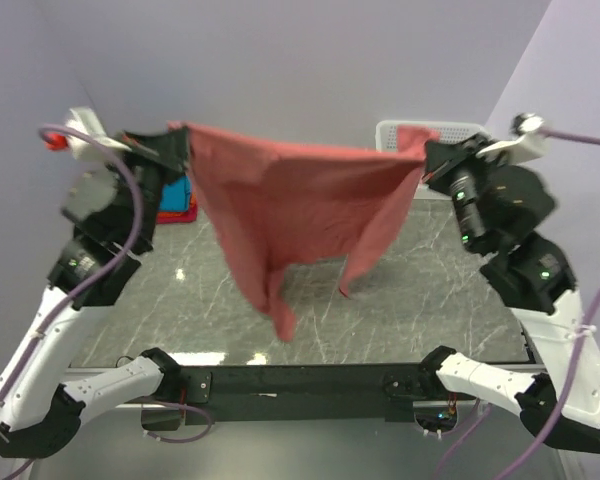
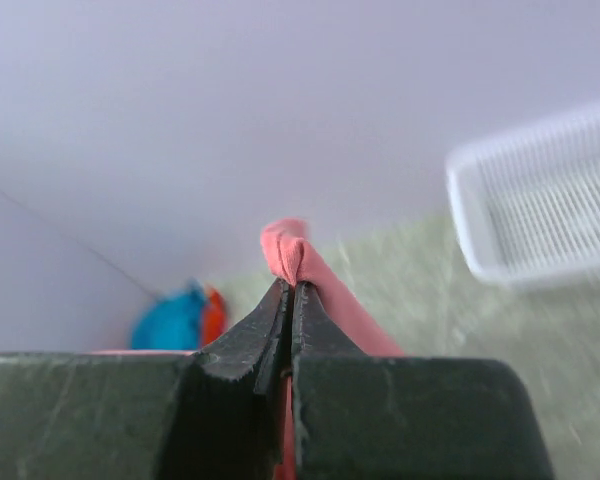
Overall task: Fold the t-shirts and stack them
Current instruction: Flatten the tshirt out
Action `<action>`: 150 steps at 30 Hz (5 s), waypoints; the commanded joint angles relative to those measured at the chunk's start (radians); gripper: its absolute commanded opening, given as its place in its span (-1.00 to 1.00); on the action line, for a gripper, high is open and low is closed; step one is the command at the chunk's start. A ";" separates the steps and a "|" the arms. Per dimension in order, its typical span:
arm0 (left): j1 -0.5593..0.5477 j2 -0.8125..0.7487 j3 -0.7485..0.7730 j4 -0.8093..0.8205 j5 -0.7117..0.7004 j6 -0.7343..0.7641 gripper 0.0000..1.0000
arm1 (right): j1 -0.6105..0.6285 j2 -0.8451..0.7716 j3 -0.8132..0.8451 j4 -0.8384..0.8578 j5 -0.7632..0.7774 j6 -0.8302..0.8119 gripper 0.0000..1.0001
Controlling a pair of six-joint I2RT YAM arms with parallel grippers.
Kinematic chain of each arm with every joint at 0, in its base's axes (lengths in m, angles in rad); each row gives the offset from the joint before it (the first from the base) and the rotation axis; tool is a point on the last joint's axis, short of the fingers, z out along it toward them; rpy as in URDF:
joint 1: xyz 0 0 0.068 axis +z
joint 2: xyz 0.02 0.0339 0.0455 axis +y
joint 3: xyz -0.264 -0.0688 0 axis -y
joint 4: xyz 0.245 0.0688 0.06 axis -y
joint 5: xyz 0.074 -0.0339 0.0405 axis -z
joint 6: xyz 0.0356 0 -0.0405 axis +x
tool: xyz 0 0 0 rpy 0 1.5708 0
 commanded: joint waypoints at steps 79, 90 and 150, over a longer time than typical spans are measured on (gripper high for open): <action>0.310 0.302 -0.628 -0.127 0.400 -0.217 0.99 | 0.178 0.480 -0.614 -0.003 -0.328 0.118 0.41; 0.361 0.341 -0.714 -0.081 0.372 -0.214 0.99 | 0.214 0.669 -0.588 -0.015 -0.371 0.167 0.01; 0.407 0.306 -0.710 -0.309 0.328 -0.282 0.99 | -0.264 -0.575 -1.281 -0.350 -0.532 0.807 -0.92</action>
